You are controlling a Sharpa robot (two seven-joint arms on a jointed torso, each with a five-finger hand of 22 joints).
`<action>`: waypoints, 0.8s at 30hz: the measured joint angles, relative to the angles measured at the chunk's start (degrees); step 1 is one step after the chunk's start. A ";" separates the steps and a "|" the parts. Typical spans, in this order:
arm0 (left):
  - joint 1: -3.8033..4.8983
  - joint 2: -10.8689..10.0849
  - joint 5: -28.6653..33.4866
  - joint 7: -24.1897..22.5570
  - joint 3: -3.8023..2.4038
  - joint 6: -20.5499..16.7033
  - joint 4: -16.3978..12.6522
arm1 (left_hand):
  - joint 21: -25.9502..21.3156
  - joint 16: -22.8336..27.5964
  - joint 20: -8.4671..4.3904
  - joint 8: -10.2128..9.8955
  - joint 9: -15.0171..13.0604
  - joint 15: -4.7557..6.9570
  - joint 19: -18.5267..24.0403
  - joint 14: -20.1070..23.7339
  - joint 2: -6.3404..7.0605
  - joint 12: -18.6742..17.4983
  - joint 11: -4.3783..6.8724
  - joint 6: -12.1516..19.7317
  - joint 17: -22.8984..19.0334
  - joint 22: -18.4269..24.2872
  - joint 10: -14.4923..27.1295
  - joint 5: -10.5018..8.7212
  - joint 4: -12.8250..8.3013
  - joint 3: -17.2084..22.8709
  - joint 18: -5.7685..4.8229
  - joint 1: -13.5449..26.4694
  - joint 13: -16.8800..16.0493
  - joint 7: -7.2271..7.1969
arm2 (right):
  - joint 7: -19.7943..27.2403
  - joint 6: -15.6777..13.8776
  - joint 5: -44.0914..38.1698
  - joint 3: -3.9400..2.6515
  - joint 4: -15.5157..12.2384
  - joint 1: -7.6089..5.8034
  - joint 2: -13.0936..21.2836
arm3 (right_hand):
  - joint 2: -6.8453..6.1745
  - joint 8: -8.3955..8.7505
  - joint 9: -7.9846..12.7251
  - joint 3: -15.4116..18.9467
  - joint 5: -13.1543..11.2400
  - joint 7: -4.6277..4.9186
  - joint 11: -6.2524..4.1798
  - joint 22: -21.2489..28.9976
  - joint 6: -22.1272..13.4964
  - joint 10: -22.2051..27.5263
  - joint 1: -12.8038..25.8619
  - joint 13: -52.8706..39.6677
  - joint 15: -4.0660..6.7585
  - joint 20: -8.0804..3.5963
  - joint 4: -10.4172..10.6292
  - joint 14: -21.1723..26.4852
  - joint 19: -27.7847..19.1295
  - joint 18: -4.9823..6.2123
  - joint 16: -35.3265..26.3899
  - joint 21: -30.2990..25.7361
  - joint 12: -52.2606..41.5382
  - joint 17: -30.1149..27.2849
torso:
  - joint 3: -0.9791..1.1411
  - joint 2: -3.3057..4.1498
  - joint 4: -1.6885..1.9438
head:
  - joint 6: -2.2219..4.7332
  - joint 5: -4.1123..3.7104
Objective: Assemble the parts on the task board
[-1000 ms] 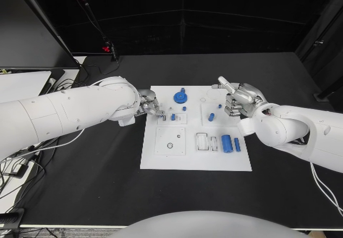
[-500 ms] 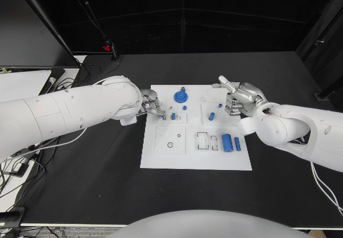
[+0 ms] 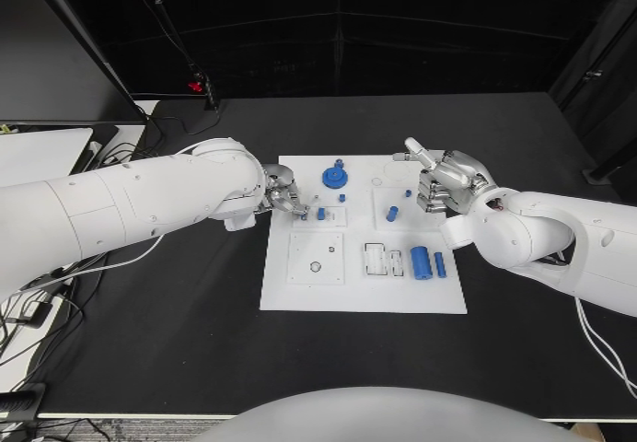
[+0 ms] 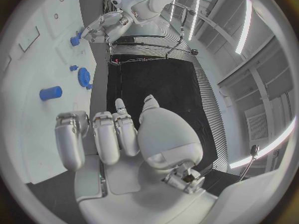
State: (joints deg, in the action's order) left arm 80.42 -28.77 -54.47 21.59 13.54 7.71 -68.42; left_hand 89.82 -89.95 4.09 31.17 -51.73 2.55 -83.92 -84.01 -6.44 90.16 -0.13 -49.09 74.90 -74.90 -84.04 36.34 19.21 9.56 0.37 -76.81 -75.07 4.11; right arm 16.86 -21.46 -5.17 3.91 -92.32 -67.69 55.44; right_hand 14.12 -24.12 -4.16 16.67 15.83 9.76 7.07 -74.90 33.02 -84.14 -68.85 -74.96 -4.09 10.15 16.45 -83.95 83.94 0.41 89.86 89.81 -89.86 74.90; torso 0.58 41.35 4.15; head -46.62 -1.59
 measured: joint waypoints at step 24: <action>-0.18 0.41 0.04 0.54 -0.15 0.75 0.21 | 0.00 0.00 0.00 -0.05 -0.18 0.00 0.00 0.00 0.00 0.15 -0.02 0.02 0.00 0.00 0.02 0.27 0.15 0.15 0.00 0.00 0.00 -0.02 | 0.00 0.01 0.00 0.00 -0.03 0.00 0.13 | 0.00 0.00 0.00 0.00 0.00 0.00 0.00 0.00 0.00 0.00 0.00 0.00 0.00 0.00 0.00 0.00 0.00 0.00 0.00 0.00 0.00 0.00 | -0.01 -0.04 0.05 | -0.28 0.04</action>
State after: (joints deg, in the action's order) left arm 80.24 -28.35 -54.43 22.12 13.39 8.47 -68.21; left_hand 89.82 -89.95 4.09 31.12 -51.91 2.55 -83.92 -84.01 -6.44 90.30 -0.14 -49.07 74.90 -74.90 -84.02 36.61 19.36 9.71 0.37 -76.81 -75.06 4.09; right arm 16.87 -21.45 -5.17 3.91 -92.36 -67.69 55.57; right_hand 14.12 -24.12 -4.16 16.67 15.82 9.76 7.07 -74.90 33.02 -84.14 -68.85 -74.96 -4.09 10.15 16.45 -83.95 83.94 0.40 89.86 89.81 -89.86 74.90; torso 0.58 41.31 4.20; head -46.90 -1.55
